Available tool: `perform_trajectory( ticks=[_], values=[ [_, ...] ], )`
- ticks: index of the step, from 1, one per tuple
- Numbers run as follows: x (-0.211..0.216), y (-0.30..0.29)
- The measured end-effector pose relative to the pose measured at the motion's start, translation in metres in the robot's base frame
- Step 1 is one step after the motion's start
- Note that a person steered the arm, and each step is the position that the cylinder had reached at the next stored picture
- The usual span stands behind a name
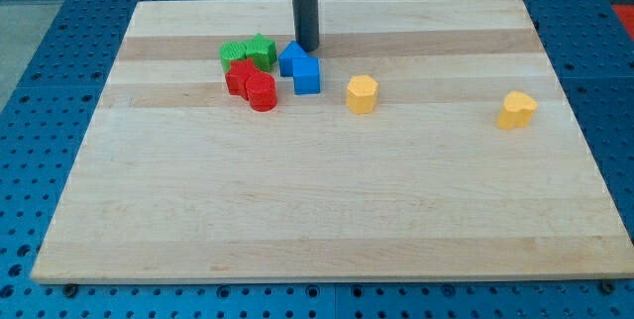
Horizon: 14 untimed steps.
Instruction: Push the yellow hexagon below the blue cube
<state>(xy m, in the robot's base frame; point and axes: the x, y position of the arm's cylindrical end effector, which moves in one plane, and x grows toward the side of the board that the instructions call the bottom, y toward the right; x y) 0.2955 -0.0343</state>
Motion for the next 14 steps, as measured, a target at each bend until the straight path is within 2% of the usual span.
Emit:
perform_trajectory(
  ticks=[7, 9, 10, 12, 14],
  values=[
    [0.006, -0.003],
    [0.010, 0.047],
    [0.033, 0.082],
    [0.106, 0.089],
    [0.112, 0.052]
  ],
)
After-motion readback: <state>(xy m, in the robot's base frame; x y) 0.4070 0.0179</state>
